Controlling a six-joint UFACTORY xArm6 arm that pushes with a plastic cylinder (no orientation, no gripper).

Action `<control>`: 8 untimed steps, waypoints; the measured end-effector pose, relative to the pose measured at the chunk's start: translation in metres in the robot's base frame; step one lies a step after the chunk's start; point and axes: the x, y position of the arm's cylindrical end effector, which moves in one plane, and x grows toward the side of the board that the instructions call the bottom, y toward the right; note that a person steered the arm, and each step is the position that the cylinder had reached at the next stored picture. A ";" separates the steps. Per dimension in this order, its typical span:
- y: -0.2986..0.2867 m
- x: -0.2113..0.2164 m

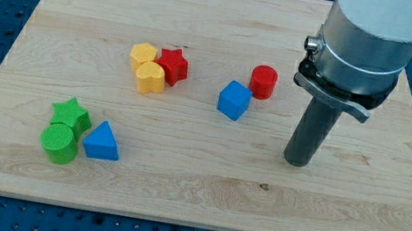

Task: Move the blue cube above the blue triangle

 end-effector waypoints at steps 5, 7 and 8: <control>0.022 -0.036; -0.045 -0.091; -0.058 -0.090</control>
